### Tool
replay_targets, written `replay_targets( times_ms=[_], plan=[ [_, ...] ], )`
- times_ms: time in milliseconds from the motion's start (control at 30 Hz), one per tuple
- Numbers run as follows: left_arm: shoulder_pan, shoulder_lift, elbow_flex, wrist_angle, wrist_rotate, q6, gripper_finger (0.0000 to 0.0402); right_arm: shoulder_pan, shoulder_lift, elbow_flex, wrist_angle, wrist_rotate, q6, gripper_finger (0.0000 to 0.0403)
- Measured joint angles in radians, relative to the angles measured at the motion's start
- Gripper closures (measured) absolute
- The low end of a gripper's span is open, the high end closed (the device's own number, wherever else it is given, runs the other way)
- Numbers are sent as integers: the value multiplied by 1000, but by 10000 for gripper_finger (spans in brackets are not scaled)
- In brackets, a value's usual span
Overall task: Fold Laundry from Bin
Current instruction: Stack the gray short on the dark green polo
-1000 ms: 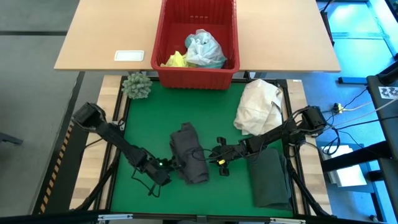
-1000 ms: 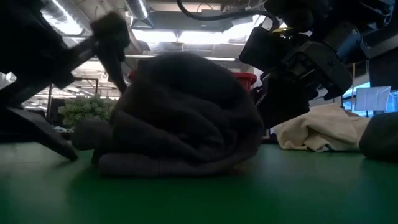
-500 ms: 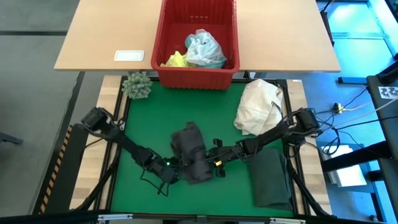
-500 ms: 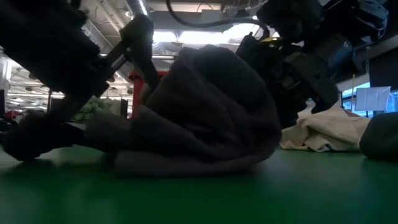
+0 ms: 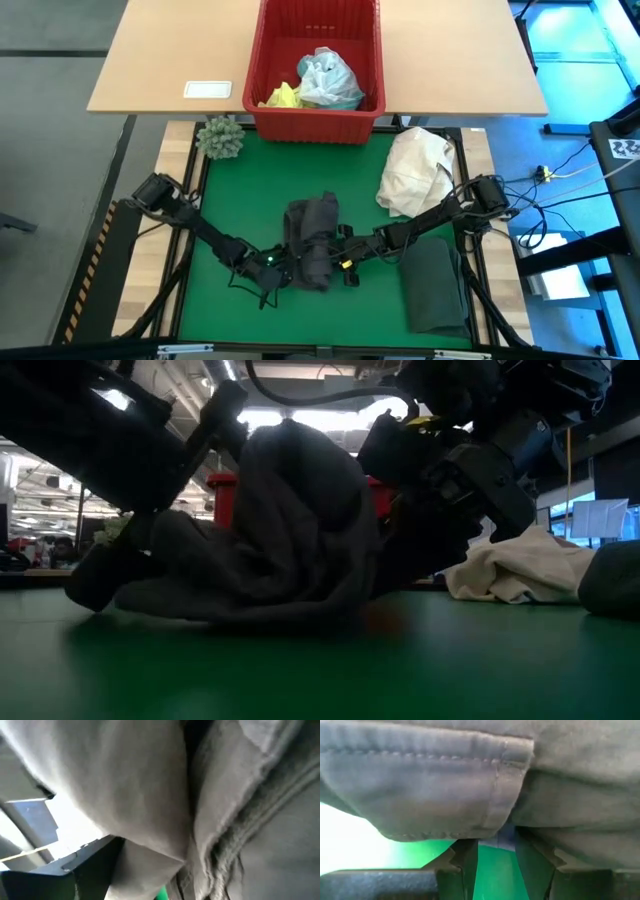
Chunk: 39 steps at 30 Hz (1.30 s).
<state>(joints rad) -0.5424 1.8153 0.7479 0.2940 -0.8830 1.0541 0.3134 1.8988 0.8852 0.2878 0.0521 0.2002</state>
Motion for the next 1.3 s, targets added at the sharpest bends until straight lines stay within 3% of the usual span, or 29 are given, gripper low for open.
replay_targets(
  times_ms=[300,533,733,967,1300],
  plan=[
    [-34,0,0,3,-146,-47,31,0,0,0,-4,0,0,274],
    [-34,-2,0,-18,-147,-110,31,2,-49,0,-109,5,-3,274],
    [-34,-2,-1,-27,-132,-111,31,2,-174,-1,-289,126,9,274],
    [-35,-3,-1,-26,-132,-109,31,0,-237,-1,-166,319,-35,278],
    [-34,-4,-2,-18,-132,-102,31,-88,-79,-1,130,134,-50,396]
  ],
)
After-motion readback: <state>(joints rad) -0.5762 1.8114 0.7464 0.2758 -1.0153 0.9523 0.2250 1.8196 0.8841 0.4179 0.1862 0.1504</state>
